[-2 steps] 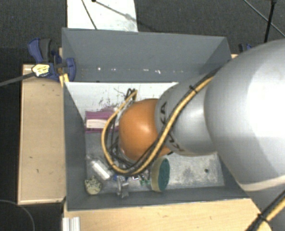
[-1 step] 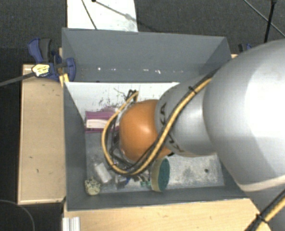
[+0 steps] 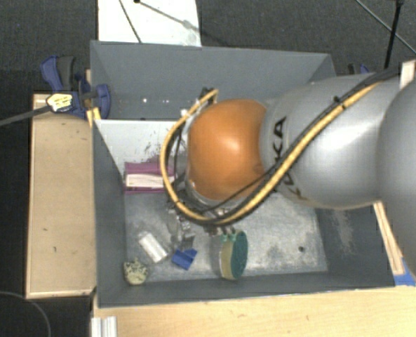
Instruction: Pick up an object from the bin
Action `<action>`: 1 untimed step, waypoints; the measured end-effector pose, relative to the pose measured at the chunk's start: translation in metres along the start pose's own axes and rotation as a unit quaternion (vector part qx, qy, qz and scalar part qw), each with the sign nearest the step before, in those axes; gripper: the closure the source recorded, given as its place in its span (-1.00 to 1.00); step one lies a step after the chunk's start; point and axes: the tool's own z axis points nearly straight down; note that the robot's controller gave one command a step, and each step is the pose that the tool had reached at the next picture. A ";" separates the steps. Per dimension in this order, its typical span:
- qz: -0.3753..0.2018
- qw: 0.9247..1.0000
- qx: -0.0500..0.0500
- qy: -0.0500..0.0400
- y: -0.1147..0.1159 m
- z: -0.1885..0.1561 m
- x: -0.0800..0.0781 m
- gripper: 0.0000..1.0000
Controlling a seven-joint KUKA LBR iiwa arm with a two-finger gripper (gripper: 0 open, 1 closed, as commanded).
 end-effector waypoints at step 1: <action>0.002 1.000 0.000 0.005 0.000 0.005 0.002 -1.00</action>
Offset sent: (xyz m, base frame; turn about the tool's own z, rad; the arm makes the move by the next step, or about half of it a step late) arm 0.0000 0.0000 0.0000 0.0000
